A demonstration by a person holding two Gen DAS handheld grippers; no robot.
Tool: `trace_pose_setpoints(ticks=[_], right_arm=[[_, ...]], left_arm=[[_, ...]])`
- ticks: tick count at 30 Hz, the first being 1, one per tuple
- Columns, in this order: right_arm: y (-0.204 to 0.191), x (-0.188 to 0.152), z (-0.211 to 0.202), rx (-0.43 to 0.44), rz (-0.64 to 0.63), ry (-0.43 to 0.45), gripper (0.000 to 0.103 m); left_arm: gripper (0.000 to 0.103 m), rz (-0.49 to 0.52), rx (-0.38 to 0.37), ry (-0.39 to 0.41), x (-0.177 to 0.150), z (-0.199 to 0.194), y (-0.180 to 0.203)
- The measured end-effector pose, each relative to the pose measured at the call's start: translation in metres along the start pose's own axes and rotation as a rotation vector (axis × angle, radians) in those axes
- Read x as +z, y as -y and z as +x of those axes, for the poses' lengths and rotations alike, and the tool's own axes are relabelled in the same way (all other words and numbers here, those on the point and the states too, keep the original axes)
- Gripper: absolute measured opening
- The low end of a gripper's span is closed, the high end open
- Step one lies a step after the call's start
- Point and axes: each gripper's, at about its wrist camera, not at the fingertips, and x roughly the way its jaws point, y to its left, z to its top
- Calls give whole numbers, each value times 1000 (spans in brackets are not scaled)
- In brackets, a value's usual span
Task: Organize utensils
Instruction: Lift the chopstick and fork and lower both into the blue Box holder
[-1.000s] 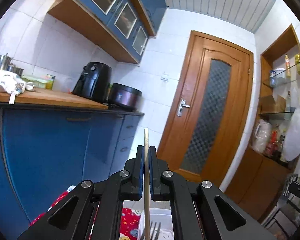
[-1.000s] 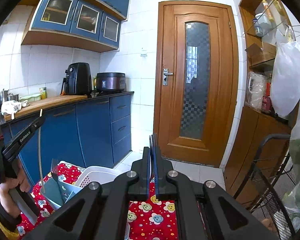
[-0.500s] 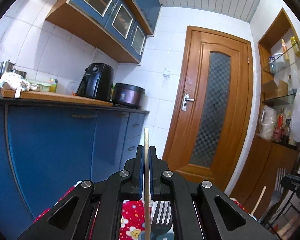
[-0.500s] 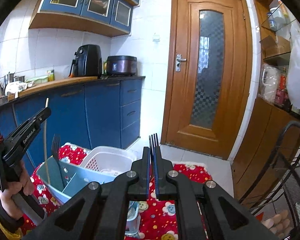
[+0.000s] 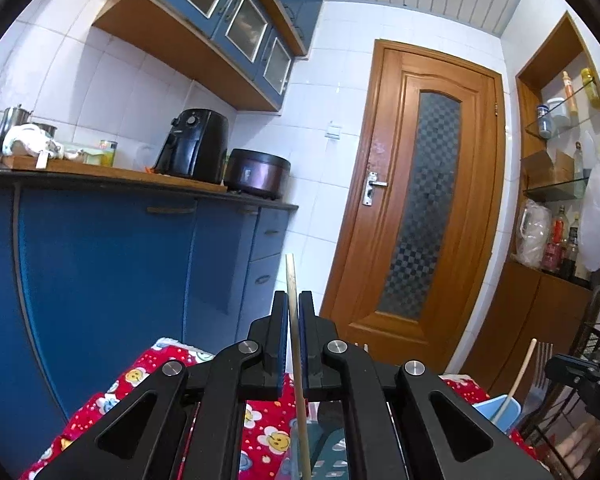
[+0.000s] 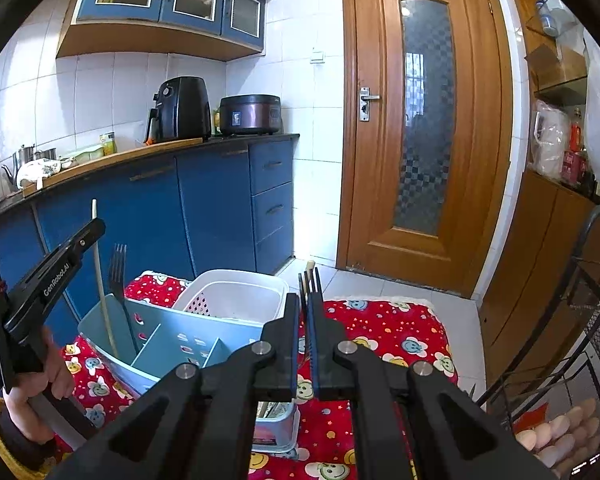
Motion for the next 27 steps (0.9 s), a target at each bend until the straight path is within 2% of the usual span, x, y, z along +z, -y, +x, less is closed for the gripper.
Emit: trace_pose_setpoints(ticks=[3,5,7,9,16,27], right_arm=[[2,1,-1,16,16,-2,7],[2,3,-4,17,23,2,13],[3,4,-7,22,27,9,24],[4,4,-12,25,35,17,26],[5,2,-27,25,52,28,29],[-1,-19,-57,54,79,-5,31]], left_arm=[[5,4,-15,-11,3,-2,1],[5,10,-20,-22,4,-4,2],[7,16,-28,-43,5,-5,3],[11,20,-45,-69,6,-5,3],[28,21,-50,-90,8,-20,0],[35,17,-64,-200,15,-56,-11]])
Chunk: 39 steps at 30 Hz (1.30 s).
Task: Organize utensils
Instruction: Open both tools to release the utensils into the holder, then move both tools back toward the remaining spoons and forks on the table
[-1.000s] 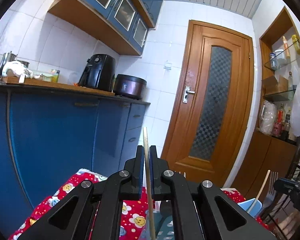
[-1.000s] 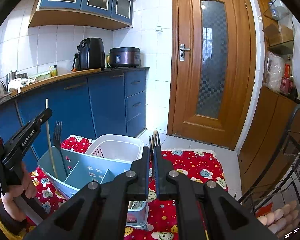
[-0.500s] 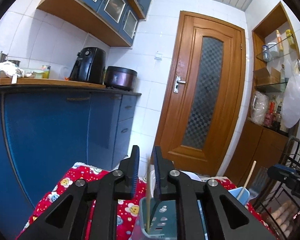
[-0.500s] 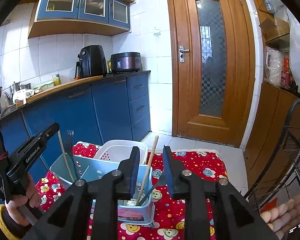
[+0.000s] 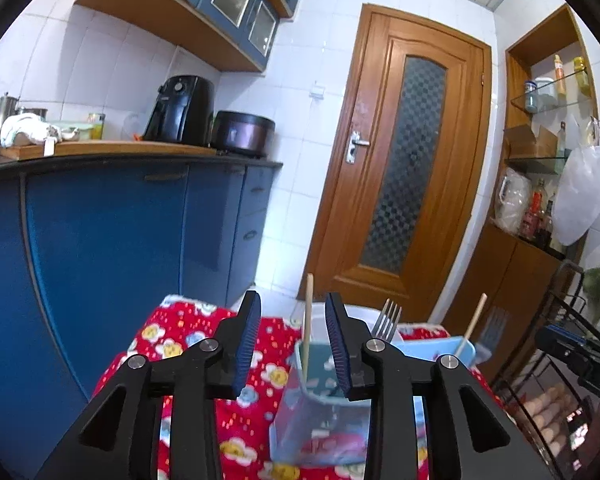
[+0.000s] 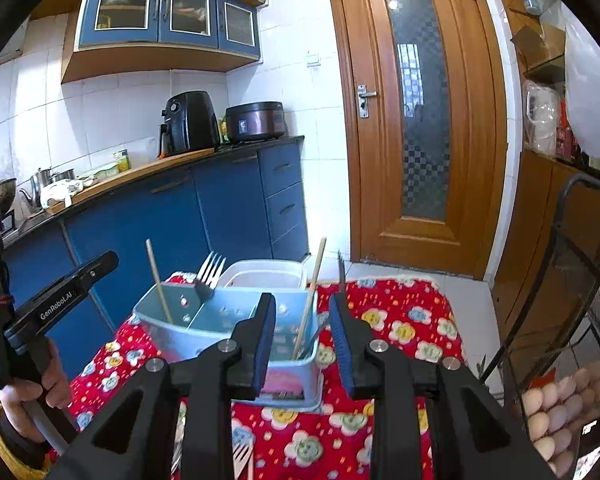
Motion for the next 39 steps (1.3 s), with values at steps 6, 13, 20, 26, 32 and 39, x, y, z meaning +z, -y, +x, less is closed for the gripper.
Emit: trace_pose_setpoints(ticks=[6,13,20,26,32,39], right_arm=[[-4,-21,-8,18,23,-46,31],[-11,-46,-13,43,33,-109,31],[-19,-74,-12,58,35,-181,31],[-21,-96,-8,65,40,-243,31],[-22,-113,-4,76,47,-302,31],[-24,-129,5,74,32,-367,31]], left_arm=[[35,7,-22,-85,-9,-20,-1],[37,36,-35,-181,-28,-32,-1],[37,39,-43,-270,-53,-38,-2],[37,42,-45,-354,-76,-39,-3],[37,24,-47,-428,-99,-34,-6],[37,53,-64,-525,-119,-23,-2]])
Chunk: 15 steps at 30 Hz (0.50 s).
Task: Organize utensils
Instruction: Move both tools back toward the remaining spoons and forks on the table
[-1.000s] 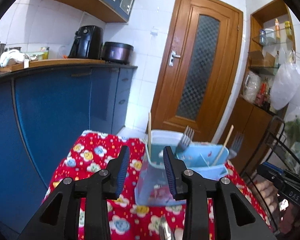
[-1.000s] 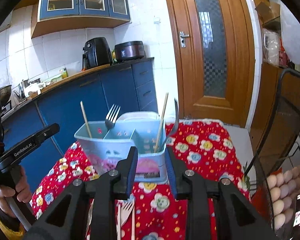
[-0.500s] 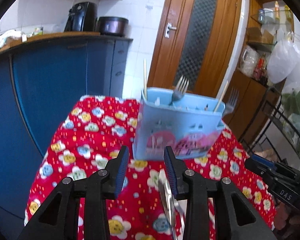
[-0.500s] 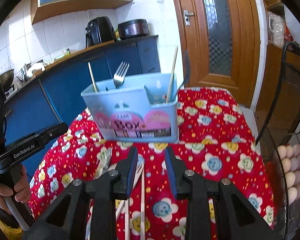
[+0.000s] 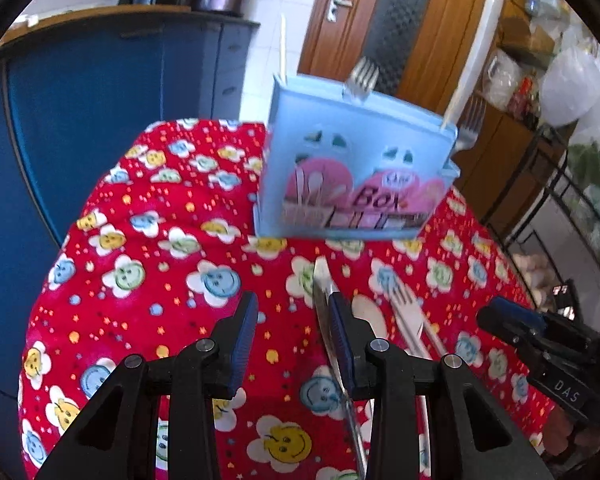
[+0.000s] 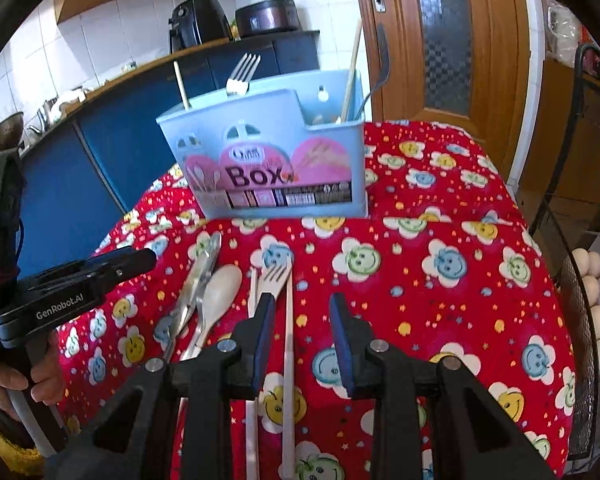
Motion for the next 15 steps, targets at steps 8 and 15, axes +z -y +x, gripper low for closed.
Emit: trace_pose_setpoints(ticks=[8,15], right_arm=[[-2,-7,18,9,-19,-97,31],[-3,-10,34,3,-37,-174,31]], left_arm=[[37,15,-28,-118,-13,23,4],[37,40,-38,-171,-19,35,9]])
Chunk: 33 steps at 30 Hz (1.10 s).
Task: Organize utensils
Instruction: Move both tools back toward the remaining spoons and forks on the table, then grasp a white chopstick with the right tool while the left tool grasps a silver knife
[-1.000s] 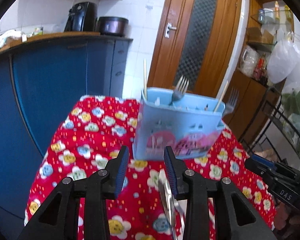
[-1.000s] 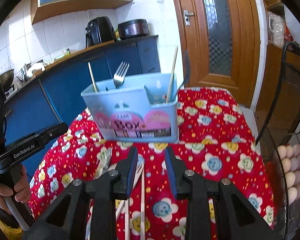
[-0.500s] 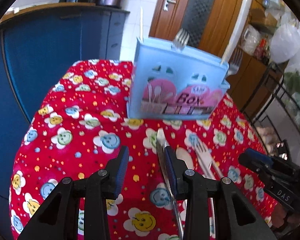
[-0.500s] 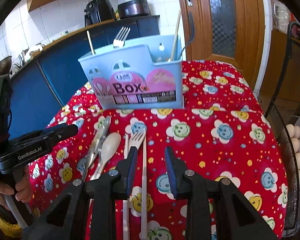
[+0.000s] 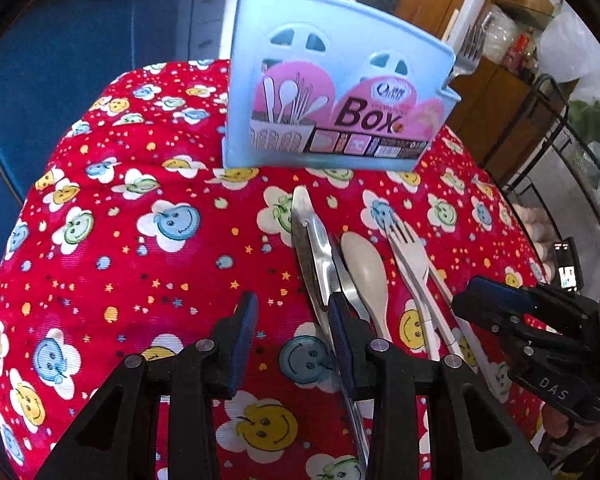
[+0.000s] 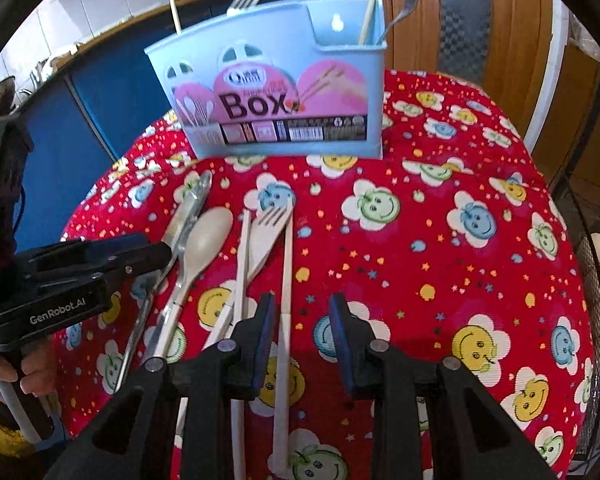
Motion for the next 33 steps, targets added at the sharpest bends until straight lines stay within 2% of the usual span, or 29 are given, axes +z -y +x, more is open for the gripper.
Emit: trace_pose_setpoints(ticks=[7,17,20,22,27,29,31,33], right_arm=[[-1,3,7,-9,-31,-40,31],[-3,20,19,-2,-89,-122,29],[-4,24,22,-4,-108,-142,29],[-5,27,23,-8,-121,-154,28],[-5,30,25,-9,-119,-185,28],[-8,31,26,-18,-129,-182,24],[-10,31,27,-20,-126,-176,10],[-7,31,26,-9,-105,-175,7]], left_arm=[[37,30,12,-10,3,5,3],[37,42,-33,-42,16,13,3],[31,45,-50,-46,19,15,2],[22,48,-67,-52,21,16,3],[9,43,-101,-62,24,19,5],[7,29,-109,-62,24,19,5],[7,12,-117,-58,23,19,3],[6,-1,-127,-50,22,17,1]])
